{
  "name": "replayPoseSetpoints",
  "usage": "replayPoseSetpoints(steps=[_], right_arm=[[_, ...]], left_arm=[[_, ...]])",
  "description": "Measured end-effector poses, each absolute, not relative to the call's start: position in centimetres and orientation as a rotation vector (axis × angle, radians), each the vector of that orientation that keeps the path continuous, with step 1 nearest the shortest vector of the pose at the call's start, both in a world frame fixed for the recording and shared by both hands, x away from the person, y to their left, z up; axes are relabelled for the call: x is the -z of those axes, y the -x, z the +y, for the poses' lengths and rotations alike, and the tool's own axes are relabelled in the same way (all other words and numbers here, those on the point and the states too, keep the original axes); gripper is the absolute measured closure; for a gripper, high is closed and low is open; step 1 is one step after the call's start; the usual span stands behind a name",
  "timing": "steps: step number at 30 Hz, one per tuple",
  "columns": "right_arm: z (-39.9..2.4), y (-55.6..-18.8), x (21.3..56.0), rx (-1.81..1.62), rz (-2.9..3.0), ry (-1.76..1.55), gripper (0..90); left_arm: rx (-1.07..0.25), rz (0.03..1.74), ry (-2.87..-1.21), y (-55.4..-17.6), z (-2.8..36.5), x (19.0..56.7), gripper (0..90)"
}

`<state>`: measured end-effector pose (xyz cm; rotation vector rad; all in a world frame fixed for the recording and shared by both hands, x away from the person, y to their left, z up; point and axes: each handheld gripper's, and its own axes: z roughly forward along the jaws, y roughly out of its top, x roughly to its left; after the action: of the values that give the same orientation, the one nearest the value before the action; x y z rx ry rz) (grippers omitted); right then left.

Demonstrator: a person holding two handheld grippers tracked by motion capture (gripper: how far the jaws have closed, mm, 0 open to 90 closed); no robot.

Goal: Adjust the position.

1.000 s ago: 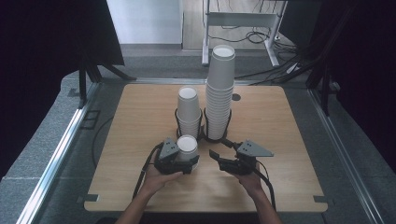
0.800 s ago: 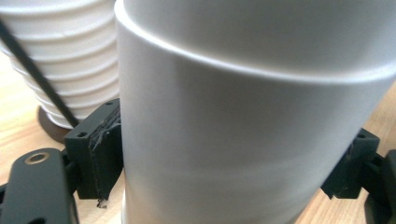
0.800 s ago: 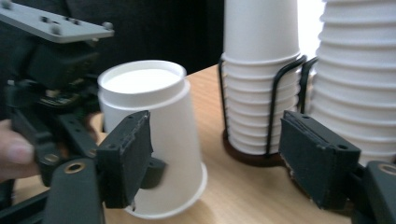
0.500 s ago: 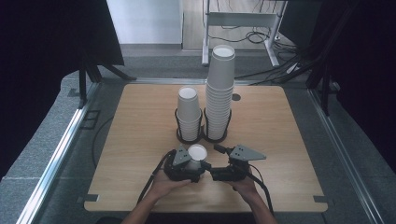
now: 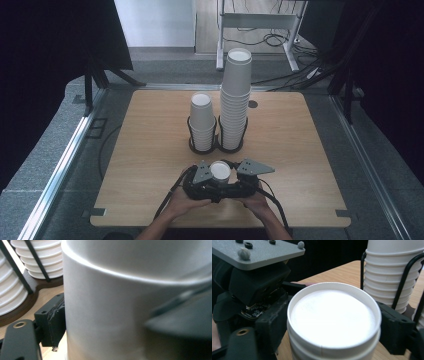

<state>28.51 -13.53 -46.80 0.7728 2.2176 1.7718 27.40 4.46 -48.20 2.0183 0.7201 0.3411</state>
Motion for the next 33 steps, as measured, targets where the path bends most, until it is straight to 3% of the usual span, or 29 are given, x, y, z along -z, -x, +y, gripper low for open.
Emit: replayPoseSetpoints(steps=[6, 10, 17, 33], right_arm=[[-13.5, -28.5, 46.8, -1.753, 2.21, -0.783, 24.7], [-14.2, -28.7, 46.5, -1.822, 2.161, -0.827, 25.2], [-15.8, -29.0, 46.1, -1.995, 2.07, -0.892, 25.3], [-15.5, -28.8, 46.3, -1.982, 2.066, -0.874, 25.3]], left_arm=[[-0.341, 0.747, -1.998, -27.4, 4.3, 48.2, 14.6], [-0.346, 0.76, -2.028, -27.6, 4.3, 48.0, 2.9], [-0.337, 0.73, -2.027, -27.4, 4.2, 48.1, 4.8], [-0.327, 0.72, -2.039, -27.4, 4.1, 48.3, 7.4]])
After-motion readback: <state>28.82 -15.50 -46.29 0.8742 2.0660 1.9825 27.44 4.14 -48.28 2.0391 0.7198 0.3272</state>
